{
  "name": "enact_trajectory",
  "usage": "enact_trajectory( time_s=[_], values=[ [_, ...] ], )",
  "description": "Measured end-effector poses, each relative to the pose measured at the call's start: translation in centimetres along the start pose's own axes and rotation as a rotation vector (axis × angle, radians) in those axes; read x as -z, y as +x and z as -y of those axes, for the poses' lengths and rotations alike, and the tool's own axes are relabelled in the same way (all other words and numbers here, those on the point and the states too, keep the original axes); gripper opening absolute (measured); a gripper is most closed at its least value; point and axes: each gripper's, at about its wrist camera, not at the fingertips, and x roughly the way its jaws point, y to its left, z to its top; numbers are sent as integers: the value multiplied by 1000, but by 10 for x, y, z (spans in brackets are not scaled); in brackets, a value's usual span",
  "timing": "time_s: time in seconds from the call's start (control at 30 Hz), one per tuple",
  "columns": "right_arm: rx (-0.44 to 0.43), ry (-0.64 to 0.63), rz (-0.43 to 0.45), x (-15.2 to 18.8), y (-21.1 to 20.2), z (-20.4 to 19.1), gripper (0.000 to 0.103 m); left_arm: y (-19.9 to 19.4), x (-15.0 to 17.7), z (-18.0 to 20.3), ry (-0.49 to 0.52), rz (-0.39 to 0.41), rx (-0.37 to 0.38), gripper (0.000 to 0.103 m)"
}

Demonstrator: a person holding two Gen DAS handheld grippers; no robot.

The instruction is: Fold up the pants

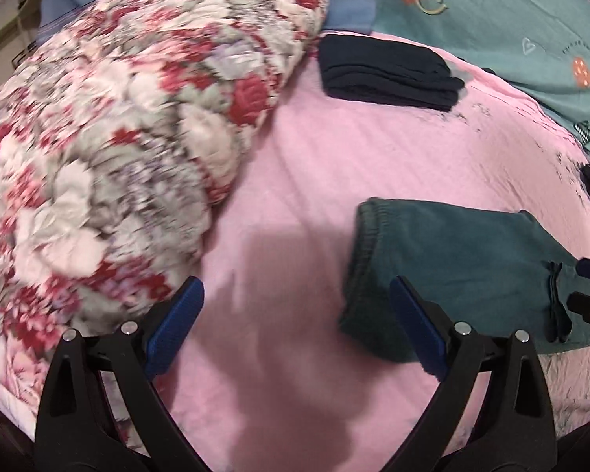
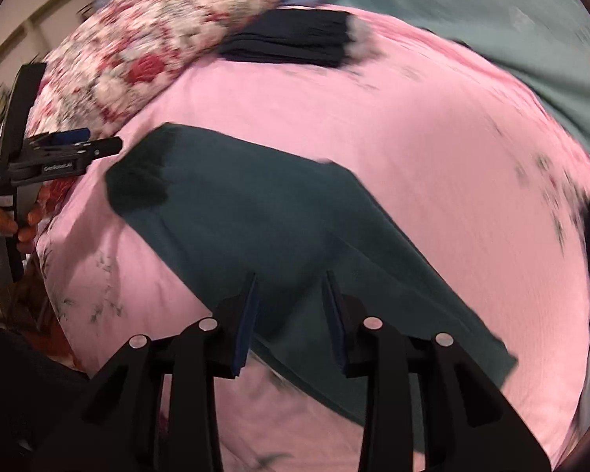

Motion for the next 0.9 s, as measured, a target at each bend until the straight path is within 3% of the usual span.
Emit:
enact_trajectory(
  time_s=[0.17, 0.3, 0.53, 0.67, 0.77, 0.9],
  values=[
    [12, -170, 74, -40, 20, -76, 43, -18, 18, -24, 21, 23, 13, 96],
    [-10, -253, 72, -57, 39, -124, 43, -25, 26, -39, 23, 35, 24, 96],
    [-31, -395, 63, -61, 67, -182, 43, -35, 34, -50, -3, 57, 92, 97],
    [26, -468, 66, -58, 87, -210, 43, -35, 36, -54, -9, 58, 77, 96],
    [69, -482, 72, -58, 100, -221, 35, -37, 38, -54, 17, 72, 100, 96],
    [84, -365, 33, -70, 115, -209, 23, -37, 38, -56, 6, 76, 119, 96]
  ],
)
